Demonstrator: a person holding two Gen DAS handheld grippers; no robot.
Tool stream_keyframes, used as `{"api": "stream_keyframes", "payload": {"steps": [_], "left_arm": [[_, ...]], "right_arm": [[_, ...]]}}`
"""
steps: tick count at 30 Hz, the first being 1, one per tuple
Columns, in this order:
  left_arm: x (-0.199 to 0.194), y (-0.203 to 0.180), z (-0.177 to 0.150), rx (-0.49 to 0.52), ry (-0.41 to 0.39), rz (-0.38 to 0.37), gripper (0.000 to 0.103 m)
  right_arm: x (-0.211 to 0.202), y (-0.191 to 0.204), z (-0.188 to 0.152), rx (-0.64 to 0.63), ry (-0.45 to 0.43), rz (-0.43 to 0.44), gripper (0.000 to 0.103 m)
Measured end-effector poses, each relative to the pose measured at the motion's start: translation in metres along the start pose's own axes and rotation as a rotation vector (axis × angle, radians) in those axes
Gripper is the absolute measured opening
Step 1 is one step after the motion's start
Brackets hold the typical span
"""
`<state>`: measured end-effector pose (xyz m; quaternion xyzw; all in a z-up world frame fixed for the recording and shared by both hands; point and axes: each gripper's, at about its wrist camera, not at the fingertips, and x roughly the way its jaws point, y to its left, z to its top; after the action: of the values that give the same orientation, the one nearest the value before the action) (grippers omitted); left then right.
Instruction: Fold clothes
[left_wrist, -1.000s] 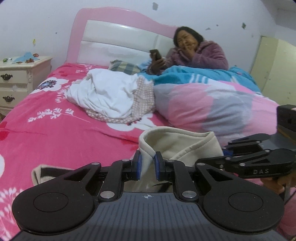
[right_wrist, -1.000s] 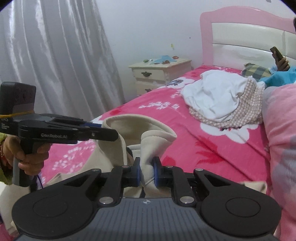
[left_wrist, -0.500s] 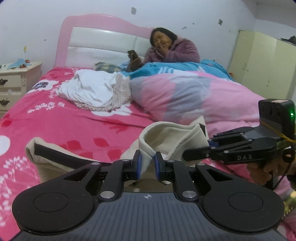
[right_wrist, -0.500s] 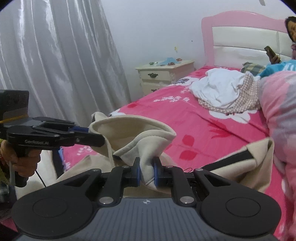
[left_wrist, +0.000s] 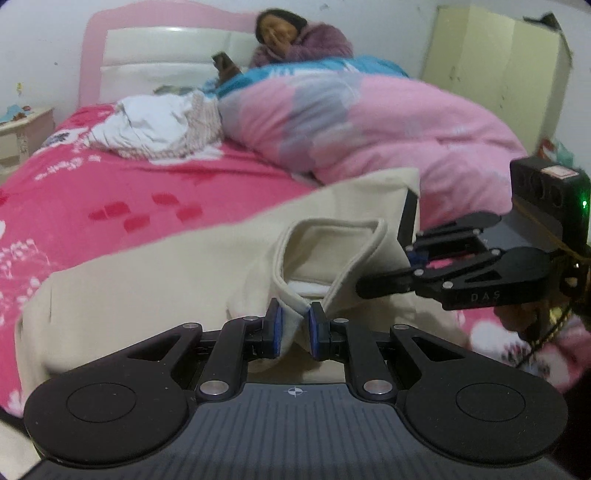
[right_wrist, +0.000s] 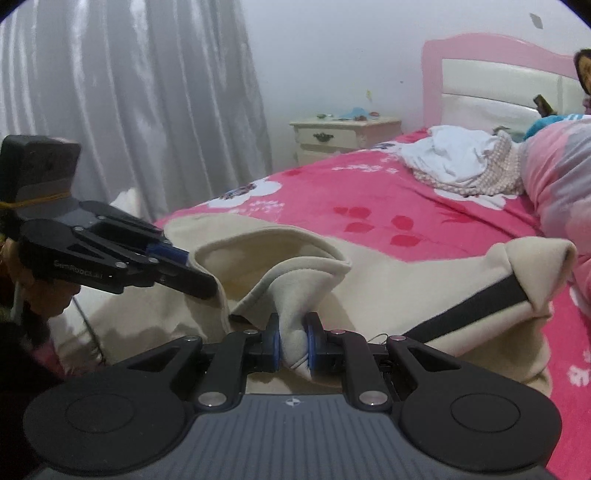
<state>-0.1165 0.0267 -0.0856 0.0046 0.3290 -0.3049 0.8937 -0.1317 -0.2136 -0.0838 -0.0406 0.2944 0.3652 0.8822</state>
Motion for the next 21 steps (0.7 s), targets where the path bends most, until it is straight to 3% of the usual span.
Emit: {"api": "stream_keyframes", "payload": {"steps": [7,11,14,19,21], "left_arm": [[0.0,0.0,-0.025,0.032,0.103,-0.025,0.019],[-0.004,0.012,-0.034,-0.034,0.206,-0.066,0.024],[-0.014,0.023,-0.038,-0.103,0.244,-0.074,0.035],[-0.032,0.047,-0.036,-0.273,0.23,-0.08,0.037],[-0.036,0.048,-0.031,-0.269,0.208,-0.066,0.039]], "right_arm": [[0.004,0.018,-0.038,-0.133,0.062,-0.019,0.017],[-0.003,0.025,-0.05,-0.223,0.091,-0.034,0.025],[-0.014,0.027,-0.058,-0.248,0.128,-0.027,0.034],[-0.039,0.015,-0.065,-0.113,0.187,0.018,0.034],[-0.049,0.005,-0.064,-0.019,0.169,0.015,0.034]]}}
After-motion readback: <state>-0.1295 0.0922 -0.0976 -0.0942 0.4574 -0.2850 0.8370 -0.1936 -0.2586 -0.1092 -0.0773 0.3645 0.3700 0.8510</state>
